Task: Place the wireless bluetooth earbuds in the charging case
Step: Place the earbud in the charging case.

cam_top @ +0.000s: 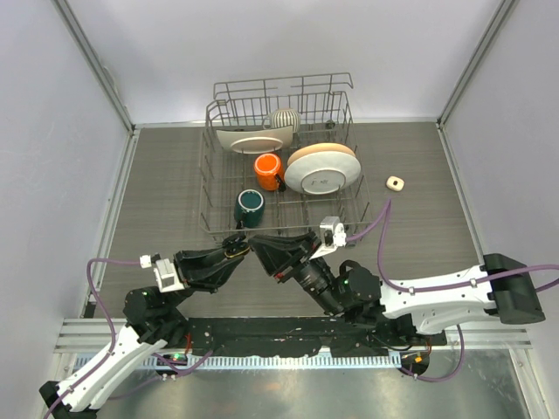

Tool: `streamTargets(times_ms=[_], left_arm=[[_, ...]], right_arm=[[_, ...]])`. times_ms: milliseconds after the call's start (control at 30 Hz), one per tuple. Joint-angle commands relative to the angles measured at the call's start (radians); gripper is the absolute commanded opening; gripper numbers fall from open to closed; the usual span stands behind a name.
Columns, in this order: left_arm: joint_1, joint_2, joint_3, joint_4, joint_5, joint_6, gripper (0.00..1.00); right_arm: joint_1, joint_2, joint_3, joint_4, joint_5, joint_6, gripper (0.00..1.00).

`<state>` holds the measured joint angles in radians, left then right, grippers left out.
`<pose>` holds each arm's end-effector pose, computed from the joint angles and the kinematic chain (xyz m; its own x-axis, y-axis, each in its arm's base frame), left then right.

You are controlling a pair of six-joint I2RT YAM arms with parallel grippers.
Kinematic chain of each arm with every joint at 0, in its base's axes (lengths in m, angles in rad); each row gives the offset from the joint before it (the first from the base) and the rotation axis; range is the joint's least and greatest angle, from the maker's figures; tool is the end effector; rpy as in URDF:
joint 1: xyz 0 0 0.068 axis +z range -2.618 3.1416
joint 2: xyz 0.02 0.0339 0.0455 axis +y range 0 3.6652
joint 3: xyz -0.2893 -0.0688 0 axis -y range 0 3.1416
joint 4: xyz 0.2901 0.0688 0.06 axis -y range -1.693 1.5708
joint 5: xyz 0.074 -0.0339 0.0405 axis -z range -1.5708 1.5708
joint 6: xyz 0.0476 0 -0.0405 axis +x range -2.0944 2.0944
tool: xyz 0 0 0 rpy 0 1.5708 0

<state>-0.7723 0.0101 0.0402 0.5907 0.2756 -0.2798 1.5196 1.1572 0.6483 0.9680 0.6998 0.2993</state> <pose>0.0743 -0.0904 0.2548 0.1712 -0.5378 -0.8255 0.9128 0.4019 -0.0725 0.0452 0.2833 0.3384 -0.1949 0.6044 -0.7724 -0.7085 0.4579 0.5370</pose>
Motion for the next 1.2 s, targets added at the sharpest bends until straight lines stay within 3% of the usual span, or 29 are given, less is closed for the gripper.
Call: streamTargets(times_ms=[0,567,1167], left_arm=[[-0.002,-0.013,-0.134,0.054,-0.024,0.018,0.00],[-0.002,-0.027,-0.132,0.077,0.000,0.005,0.00],[-0.002,-0.038,-0.134,0.113,0.016,-0.015,0.00]], right_arm=[[0.017,0.057,0.089,0.169,-0.045,-0.077,0.01],[0.022,0.214,0.174,0.132,-0.039,-0.140,0.01],[0.021,0.274,0.172,0.121,0.003,-0.203,0.01]])
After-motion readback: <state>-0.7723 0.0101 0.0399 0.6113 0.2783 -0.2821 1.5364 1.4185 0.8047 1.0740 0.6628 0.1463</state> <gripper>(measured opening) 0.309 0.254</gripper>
